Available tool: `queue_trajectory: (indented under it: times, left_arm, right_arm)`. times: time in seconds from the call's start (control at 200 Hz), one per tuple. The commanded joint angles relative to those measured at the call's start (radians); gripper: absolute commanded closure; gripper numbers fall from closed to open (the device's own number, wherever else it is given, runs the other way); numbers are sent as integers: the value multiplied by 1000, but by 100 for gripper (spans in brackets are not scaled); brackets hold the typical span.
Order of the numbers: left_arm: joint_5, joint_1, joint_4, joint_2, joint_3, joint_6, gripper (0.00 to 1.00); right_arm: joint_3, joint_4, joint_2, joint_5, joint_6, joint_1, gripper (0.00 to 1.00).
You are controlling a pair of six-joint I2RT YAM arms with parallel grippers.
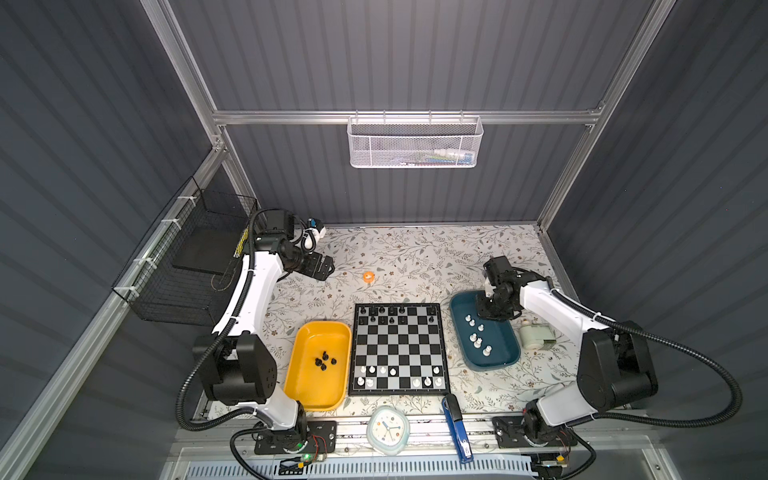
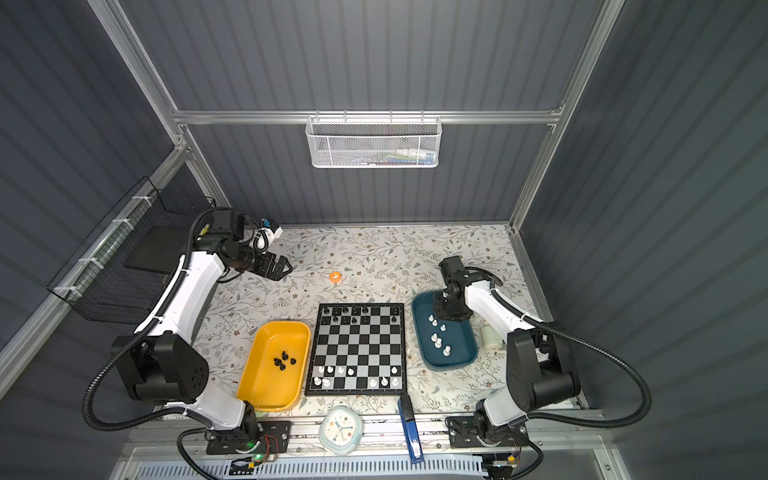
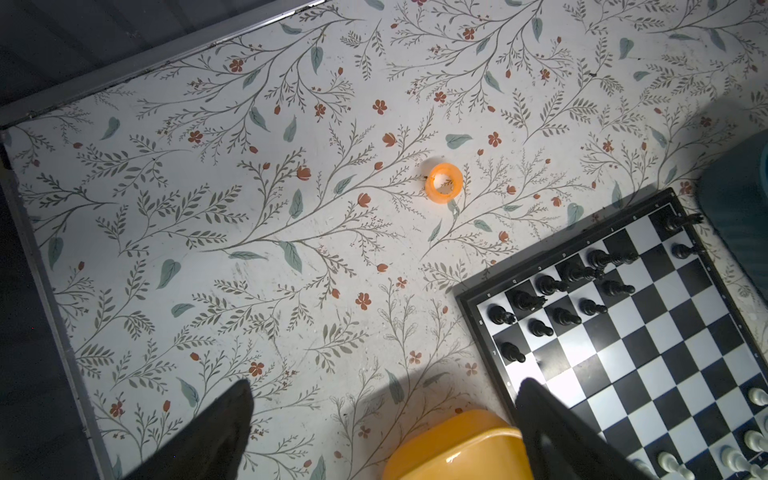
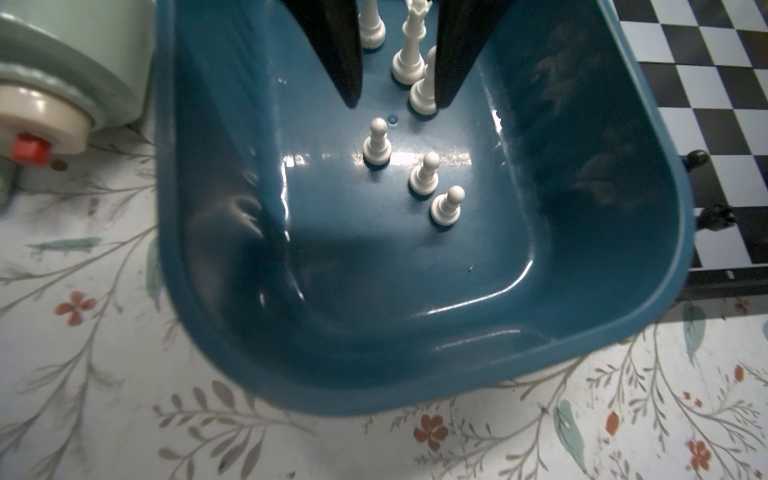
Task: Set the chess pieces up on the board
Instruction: 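Lower the open right gripper onto a white pawn in the teal tray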
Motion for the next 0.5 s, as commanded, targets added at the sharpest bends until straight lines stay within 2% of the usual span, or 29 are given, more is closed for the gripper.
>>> queue_trajectory:
  times: [0.0, 0.16, 0.495]
  left_arm:
    - [32, -3, -39, 18, 33, -9, 1]
    - [30, -3, -45, 21, 40, -4, 0]
    - [41, -3, -51, 22, 34, -1, 0]
  right_arm:
    - [-28, 21, 13, -39, 22, -16, 69]
    - [-39, 29, 29, -51, 21, -20, 70]
    - [-35, 9, 55, 8, -3, -22, 72]
